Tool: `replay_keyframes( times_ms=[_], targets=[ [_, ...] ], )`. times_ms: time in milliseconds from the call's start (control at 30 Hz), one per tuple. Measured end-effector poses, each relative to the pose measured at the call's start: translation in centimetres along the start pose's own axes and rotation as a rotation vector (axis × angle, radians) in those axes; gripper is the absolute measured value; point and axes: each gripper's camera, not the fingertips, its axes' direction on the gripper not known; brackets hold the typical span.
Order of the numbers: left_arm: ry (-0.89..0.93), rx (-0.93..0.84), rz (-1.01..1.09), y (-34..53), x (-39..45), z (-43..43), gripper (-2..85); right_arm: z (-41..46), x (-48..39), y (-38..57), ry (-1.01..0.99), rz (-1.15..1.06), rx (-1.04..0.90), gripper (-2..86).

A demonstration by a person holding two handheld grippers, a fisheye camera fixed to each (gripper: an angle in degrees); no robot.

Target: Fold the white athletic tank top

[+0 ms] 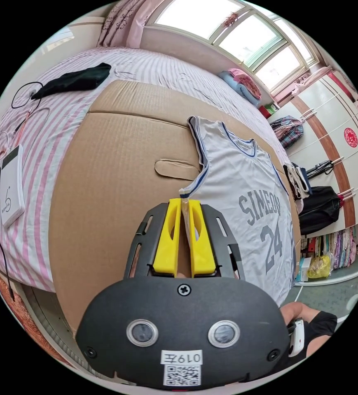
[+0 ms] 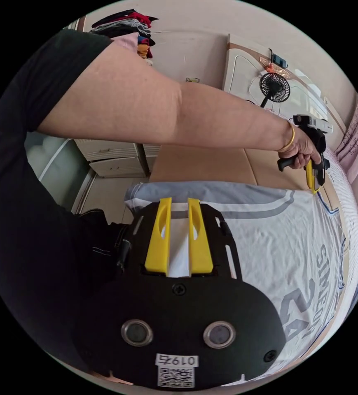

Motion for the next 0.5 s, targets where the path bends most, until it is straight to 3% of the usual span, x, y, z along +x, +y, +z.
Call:
replay_keyframes(
  times_ms=[367,500],
  targets=[
    [-0.122,-0.039,0.076,-1.3,-1.8,1.7,2.1,1.0,-0.3,-0.4,-0.035,-0.03,-0.038,6.7],
    [-0.074,-0.026,0.056,-1.0,-3.1,2.1,3.7,0.9,-0.9,0.3,-0.045,-0.054,-0.031,6.5]
  ],
)
